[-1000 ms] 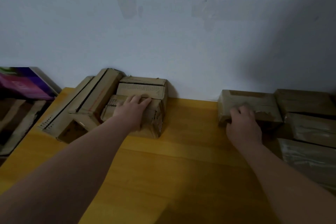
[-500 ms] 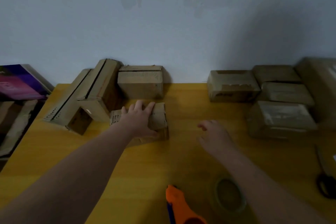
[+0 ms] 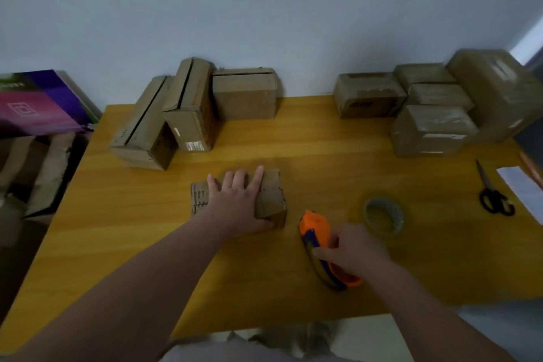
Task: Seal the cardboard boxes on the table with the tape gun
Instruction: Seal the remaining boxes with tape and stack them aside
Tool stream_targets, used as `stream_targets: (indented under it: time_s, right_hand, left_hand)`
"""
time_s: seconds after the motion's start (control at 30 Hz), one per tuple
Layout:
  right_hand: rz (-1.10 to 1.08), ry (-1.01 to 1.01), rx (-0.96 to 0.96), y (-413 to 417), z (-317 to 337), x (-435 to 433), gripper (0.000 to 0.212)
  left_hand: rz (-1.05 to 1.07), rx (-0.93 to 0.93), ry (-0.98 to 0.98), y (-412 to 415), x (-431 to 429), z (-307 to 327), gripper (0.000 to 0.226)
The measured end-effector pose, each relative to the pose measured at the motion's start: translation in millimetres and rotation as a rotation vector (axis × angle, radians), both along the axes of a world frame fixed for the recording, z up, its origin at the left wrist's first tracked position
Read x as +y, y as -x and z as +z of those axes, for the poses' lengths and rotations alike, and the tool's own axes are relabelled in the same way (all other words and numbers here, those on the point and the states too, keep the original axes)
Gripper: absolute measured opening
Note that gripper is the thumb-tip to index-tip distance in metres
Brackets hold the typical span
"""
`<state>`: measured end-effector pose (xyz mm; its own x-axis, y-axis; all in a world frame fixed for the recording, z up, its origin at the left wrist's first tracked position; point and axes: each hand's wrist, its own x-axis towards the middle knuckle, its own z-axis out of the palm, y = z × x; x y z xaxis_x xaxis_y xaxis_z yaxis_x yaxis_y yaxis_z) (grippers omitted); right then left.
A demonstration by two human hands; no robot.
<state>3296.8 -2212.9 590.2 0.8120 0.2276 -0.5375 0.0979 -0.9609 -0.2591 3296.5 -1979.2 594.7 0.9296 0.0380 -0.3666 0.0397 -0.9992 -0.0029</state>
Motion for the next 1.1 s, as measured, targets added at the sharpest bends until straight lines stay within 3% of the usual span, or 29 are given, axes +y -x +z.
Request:
stream_targets:
  time_s: [0.27,0.4,0.6,0.77,0.8,0.9,1.1]
  right_hand:
    - [-0.037,0.104,-0.115,43.1,-15.5,6.5,0.023]
    - [-0.166,0.004,-0.205,44.6,-15.9,7.3,0.010]
    - [-0.545,-0.458,-0.157,20.6,14.7,1.2,0.026]
    - [-0.792,-0.969,-0.166,22.0,56.5,26.4,0.010]
    - [-0.779,-1.061,-0.129,24.9,63.5,34.3,0.012]
    - [-0.601,-1.175,-0.047,27.7,69.0,56.7,0.048]
    - [-0.246,-0.809,-0.138,24.0,47.1,81.9,0.054]
  left_hand:
    - [-0.113,-0.056,0.067,58.0,1.8,-7.3,0.108]
    - [-0.140,-0.071,0.093,69.6,3.2,-9.6,0.106]
    - [-0.174,-0.096,0.047,82.9,0.3,-11.0,0.109]
    - [-0.159,-0.102,0.067,78.6,3.0,-13.0,0.111]
    - [-0.159,-0.103,0.071,78.9,3.3,-13.2,0.112]
    - [-0.166,-0.116,0.073,80.6,4.2,-12.3,0.114]
    - [-0.173,-0.099,0.085,85.1,20.9,-8.0,0.113]
